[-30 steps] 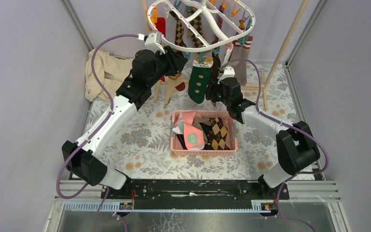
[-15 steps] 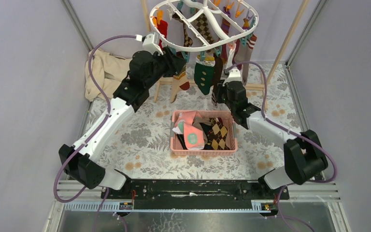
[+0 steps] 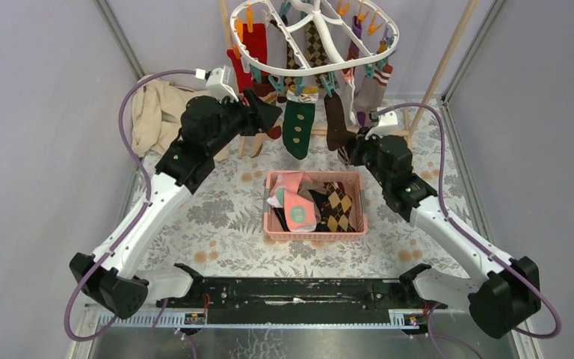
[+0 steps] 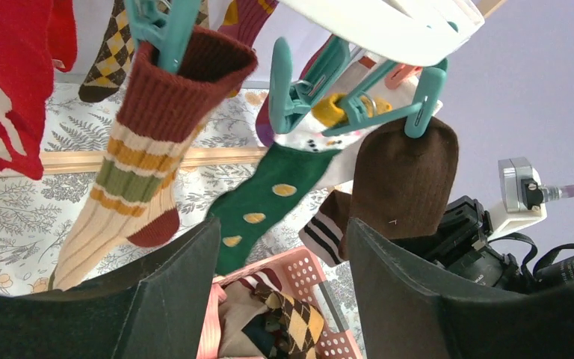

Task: Remove the socks clipped to the hanger
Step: Remove the sock from the hanger.

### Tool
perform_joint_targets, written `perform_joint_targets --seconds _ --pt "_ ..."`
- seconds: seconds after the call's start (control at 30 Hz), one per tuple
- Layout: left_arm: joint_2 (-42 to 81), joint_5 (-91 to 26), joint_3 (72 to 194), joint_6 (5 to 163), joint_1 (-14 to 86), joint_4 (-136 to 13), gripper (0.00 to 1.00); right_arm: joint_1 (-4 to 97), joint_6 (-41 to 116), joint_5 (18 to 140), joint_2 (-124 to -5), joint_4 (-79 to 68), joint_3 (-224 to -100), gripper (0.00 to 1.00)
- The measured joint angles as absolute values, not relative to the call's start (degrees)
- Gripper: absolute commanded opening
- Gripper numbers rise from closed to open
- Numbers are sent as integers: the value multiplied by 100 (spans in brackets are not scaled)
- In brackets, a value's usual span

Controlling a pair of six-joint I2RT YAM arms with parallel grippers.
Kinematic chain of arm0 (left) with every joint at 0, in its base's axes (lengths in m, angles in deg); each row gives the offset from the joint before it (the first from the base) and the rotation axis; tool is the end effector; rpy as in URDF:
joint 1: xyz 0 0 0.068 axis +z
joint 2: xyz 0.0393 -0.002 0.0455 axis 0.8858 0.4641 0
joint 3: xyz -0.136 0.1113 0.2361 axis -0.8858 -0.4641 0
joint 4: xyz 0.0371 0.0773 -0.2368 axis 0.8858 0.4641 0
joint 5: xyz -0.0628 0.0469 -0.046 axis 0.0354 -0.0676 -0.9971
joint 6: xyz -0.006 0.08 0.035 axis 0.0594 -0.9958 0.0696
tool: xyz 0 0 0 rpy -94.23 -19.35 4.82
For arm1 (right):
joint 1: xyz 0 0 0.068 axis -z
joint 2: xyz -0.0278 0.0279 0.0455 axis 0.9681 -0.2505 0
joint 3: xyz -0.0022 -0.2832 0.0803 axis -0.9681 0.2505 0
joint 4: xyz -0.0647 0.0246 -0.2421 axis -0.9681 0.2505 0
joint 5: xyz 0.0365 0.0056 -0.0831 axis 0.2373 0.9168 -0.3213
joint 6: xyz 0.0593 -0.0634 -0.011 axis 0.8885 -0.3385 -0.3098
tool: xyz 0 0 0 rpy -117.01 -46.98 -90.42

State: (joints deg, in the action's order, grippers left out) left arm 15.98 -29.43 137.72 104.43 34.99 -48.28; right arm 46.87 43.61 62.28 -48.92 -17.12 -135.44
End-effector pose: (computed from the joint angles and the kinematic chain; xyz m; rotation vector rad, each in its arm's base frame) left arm 0.2707 -0.1481 0.4512 0.0014 1.7414 -0.8509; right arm 0.2621 0.1298 0.3528 -0.1116 1.6727 0.4271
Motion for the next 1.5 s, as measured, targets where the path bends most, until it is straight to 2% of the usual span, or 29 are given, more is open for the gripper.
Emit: perform_joint_targets --seconds 0.37,0.57,0.6,0.7,0.73,1.0,1.5 --pt "1154 -3046 13640 10511 3202 -4688 75 4682 4355 7614 -4409 -1062 -13533 0" --pt "1279 -3024 14078 10559 2675 -4618 78 4652 4331 7867 -4538 -732 -13815 0" --pt "1349 -3004 14198 10561 2579 -4607 79 4637 4331 7878 -4575 -704 -13885 0" --pt "1628 -2884 14574 10548 2293 -4601 97 4560 4311 7900 -4686 -660 -14064 0" --pt "1733 -2827 14698 10537 2201 -4572 98 4514 4298 7898 -4736 -654 -14127 0" --pt "2796 -2176 15710 10404 1810 -4142 99 4197 4221 7835 -5071 -466 -14534 0" --pt "3718 -1562 16845 10323 1808 -3720 99 3712 4169 7585 -5230 -171 -14672 0"
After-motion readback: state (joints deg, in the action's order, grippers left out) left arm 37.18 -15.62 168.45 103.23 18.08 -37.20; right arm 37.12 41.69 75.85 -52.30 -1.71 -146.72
